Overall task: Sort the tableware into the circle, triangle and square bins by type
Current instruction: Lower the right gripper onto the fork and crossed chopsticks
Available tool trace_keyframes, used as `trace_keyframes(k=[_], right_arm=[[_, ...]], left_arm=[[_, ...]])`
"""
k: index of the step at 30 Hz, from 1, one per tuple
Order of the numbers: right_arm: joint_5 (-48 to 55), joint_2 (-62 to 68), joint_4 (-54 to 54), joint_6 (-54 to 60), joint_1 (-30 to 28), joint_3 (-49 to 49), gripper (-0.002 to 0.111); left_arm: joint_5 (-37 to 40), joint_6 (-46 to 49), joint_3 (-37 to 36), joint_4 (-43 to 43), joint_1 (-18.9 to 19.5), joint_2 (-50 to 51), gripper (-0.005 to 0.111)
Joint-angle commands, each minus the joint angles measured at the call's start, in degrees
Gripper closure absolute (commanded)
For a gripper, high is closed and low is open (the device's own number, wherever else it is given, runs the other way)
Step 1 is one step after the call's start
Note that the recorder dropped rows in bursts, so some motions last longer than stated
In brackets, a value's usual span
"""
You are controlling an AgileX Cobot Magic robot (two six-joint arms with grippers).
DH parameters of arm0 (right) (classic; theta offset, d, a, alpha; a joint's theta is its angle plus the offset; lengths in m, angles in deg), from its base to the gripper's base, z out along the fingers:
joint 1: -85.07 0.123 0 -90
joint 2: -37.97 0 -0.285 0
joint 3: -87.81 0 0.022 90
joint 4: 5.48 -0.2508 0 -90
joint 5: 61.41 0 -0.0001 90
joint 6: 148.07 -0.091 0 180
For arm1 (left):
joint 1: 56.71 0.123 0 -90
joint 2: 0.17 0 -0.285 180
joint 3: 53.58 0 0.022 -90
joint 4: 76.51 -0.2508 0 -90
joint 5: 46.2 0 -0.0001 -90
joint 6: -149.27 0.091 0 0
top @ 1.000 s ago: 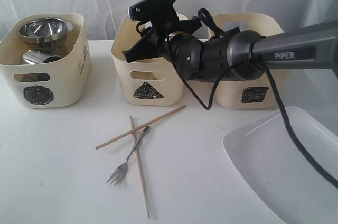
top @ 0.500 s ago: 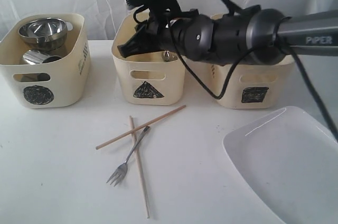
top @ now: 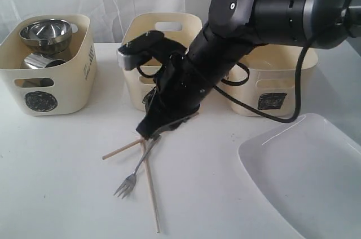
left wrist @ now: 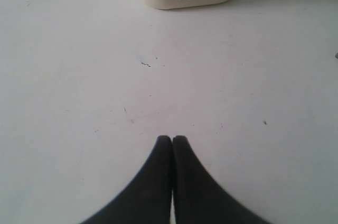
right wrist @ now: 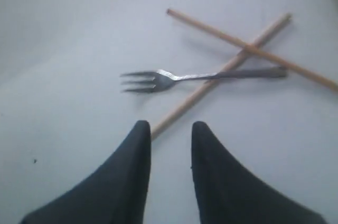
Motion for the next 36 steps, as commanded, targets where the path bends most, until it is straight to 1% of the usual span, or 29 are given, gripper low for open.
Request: trace_keyframes(k=[1, 2, 3, 4, 5, 6, 8, 10, 16, 19, 22, 25, 28, 32, 36], right_arm=[[4.2, -0.6, 0.0, 8.0, 3.7, 0.0, 0.081], [1.6, -0.5, 0.1, 16.8, 6.0, 0.0, 0.079], [-0.1, -0.2, 0.4, 22.3, 7.2, 0.0, 0.076], [-4.1, 0.7, 1.5, 30.5, 9.2, 0.0, 0.066], [-6.8, 1.5, 2.3, 34.5, 10.1, 0.0, 0.059], [-12.3, 3.4, 3.5, 37.2, 11.3, 0.0, 0.047], [-17.6, 5.4, 5.1, 37.1, 11.9, 0.0, 0.042], [-18.2, 8.3, 6.3, 37.0, 11.9, 0.0, 0.041], [-10.8, 11.0, 14.0, 33.3, 11.9, 0.0, 0.041], [-10.3, 12.0, 17.1, 31.7, 11.8, 0.0, 0.041], [-12.6, 12.7, 18.9, 31.7, 11.8, 0.0, 0.041], [-17.6, 13.5, 19.4, 31.7, 11.8, 0.0, 0.041], [-20.8, 14.9, 19.7, 31.5, 11.8, 0.0, 0.043], [-21.3, 17.6, 21.2, 24.6, 11.2, -0.1, 0.048], [-21.5, 17.9, 21.6, 13.7, 10.7, -0.1, 0.050]], left_arm=[[0.6, 0.1, -0.4, 0.2, -0.3, -0.2, 0.107], [0.6, 0.1, -0.4, 0.2, -0.3, -0.2, 0.107], [0.6, 0.1, -0.4, 0.2, -0.3, -0.2, 0.107], [0.6, 0.1, -0.4, 0.2, -0.3, -0.2, 0.107], [0.6, 0.1, -0.4, 0.2, -0.3, -0.2, 0.107], [0.6, 0.1, -0.4, 0.2, -0.3, -0.2, 0.107], [0.6, 0.1, -0.4, 0.2, -0.3, -0.2, 0.107], [0.6, 0.1, -0.4, 0.2, -0.3, -0.2, 0.107], [0.6, 0.1, -0.4, 0.2, -0.3, -0.2, 0.107], [0.6, 0.1, -0.4, 0.2, -0.3, -0.2, 0.107], [0.6, 0.1, -0.4, 0.2, -0.3, -0.2, 0.107], [0.6, 0.1, -0.4, 0.2, -0.3, -0.2, 0.107], [0.6, 0.1, -0.4, 0.2, -0.3, -0.2, 0.107], [0.6, 0.1, -0.4, 0.2, -0.3, -0.2, 0.107], [0.6, 0.1, -0.4, 0.2, -0.3, -0.2, 0.107]])
